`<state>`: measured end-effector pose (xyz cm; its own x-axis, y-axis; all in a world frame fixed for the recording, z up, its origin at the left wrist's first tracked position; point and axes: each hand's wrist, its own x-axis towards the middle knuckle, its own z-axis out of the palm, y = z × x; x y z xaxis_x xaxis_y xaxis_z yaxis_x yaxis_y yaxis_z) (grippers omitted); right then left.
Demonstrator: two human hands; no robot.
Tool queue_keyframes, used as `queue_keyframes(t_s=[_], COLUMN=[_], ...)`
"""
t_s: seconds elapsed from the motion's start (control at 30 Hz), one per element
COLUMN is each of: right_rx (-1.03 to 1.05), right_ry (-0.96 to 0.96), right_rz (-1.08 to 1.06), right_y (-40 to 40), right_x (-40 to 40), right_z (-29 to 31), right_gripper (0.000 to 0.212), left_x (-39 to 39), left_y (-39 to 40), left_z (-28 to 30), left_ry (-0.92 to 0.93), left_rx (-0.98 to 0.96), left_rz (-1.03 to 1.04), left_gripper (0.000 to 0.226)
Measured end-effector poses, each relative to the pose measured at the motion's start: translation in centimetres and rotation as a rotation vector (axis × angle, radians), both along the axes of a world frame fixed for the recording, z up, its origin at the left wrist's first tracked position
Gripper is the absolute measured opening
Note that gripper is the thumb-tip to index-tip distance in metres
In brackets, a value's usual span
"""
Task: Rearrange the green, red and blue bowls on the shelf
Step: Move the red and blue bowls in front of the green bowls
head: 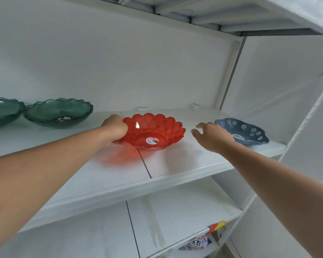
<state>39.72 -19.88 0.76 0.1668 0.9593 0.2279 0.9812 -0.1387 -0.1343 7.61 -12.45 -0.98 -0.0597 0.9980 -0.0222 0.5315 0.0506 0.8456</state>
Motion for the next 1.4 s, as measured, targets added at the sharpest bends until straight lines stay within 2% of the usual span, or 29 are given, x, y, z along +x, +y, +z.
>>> queue_keyframes(t_s=[0.17,0.27,0.5,0.67,0.8,0.9,1.0,1.07,1.2,1.4], right_rx=[0.032,0.039,0.124,0.021,-0.084,-0.116,-0.116,-0.097,0.013,-0.026], right_ry=[0.04,0.042,-0.049,0.131,0.37,0.554,0.872,0.924,0.865,0.851], right_rz=[-0.045,-0.044,-0.151,-0.26,-0.274,-0.284,-0.322,-0.291,-0.101,0.105], right_y=[-1.2,-1.2,0.6,3.2,5.2,5.9,6.8,7.4,8.1,10.2], right_x=[6.6,12.0,25.9,32.3,33.7,33.1,32.3,32.2,31.1,25.0], right_z=[0.8,0.6,-0.2,-1.1,-2.0,-2.3,-2.3,-2.0,-0.8,-0.6], right_gripper=[0.06,0.049,0.04,0.041,0.045,0.029,0.022,0.022,0.006,0.026], left_x=[6.4,11.0,21.1,24.3,24.0,23.3,22.0,21.0,19.4,14.5], left_y=[-0.1,-0.1,1.1,1.9,2.3,2.6,2.2,1.6,-0.5,-4.7], left_z=[1.1,1.2,1.5,1.6,1.1,1.0,1.1,1.6,2.9,3.0], left_ry=[-0.005,0.022,-0.033,-0.005,0.02,0.014,-0.014,-0.021,0.007,-0.035], left_rx=[0.052,0.055,0.04,0.074,0.087,0.081,0.068,0.079,0.13,0.146], left_rz=[-0.048,-0.055,0.066,0.179,0.228,0.235,0.264,0.293,0.371,0.496], left_gripper=[0.028,0.029,0.03,0.021,0.02,0.018,0.022,0.019,0.022,0.029])
